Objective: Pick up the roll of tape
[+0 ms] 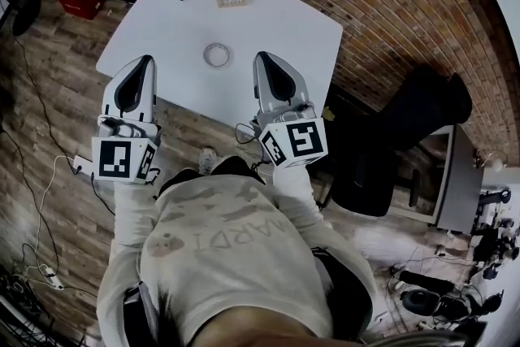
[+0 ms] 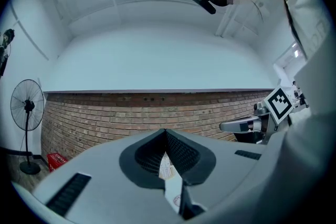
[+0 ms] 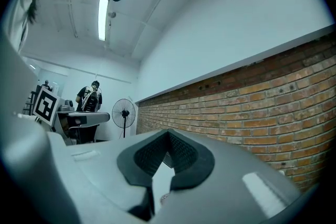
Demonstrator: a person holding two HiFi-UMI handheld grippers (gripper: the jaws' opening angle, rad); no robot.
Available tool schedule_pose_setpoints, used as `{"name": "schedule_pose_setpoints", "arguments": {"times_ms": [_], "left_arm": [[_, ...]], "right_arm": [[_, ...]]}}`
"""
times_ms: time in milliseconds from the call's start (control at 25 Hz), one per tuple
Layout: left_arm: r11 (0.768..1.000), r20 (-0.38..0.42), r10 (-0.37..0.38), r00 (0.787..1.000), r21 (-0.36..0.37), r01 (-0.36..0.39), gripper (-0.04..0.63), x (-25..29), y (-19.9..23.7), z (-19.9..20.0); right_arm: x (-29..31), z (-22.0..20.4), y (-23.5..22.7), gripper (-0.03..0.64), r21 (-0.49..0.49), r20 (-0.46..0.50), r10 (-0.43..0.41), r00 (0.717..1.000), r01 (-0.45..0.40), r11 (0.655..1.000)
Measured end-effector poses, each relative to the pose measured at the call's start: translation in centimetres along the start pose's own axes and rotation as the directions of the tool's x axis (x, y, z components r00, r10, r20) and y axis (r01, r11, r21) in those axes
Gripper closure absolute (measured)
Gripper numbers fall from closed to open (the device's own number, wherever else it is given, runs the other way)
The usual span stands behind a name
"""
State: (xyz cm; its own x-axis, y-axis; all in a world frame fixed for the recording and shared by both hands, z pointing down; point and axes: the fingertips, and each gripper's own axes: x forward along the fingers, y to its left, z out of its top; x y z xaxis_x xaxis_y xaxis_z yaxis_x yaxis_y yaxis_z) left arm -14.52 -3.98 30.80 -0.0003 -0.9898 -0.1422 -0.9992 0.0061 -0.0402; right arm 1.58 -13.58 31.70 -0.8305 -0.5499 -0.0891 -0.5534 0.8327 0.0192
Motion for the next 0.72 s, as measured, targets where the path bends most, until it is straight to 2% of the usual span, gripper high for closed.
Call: {"name": "schedule_pose_setpoints", "arguments": {"times_ms": [240,480,720], "left_arm": [[1.0,-0.01,-0.013,1.0,0.002,0.013,0.589,3.7,-0.3,-1.1],[1.0,-0.043,-0.022,0.999,-0.015,0.021,0.589,5.6,1.6,-2.3],[0.994,-0.065,-0.103,0.993,-0.044,0.1,0.589,8.5,3.8,-4.0]], "right_arm": [[2.6,-2.0,-3.3,0.606,0.051,-0.035,-0.014,0.999,0.016,0.999],[5.1,-3.7,-4.0,0.606,0.082,-0.079,-0.024,0.997,0.031,0.996],[7.7,-5.3,-4.4,0.606,0.102,-0.116,-0.087,0.989,0.099,0.99]]}}
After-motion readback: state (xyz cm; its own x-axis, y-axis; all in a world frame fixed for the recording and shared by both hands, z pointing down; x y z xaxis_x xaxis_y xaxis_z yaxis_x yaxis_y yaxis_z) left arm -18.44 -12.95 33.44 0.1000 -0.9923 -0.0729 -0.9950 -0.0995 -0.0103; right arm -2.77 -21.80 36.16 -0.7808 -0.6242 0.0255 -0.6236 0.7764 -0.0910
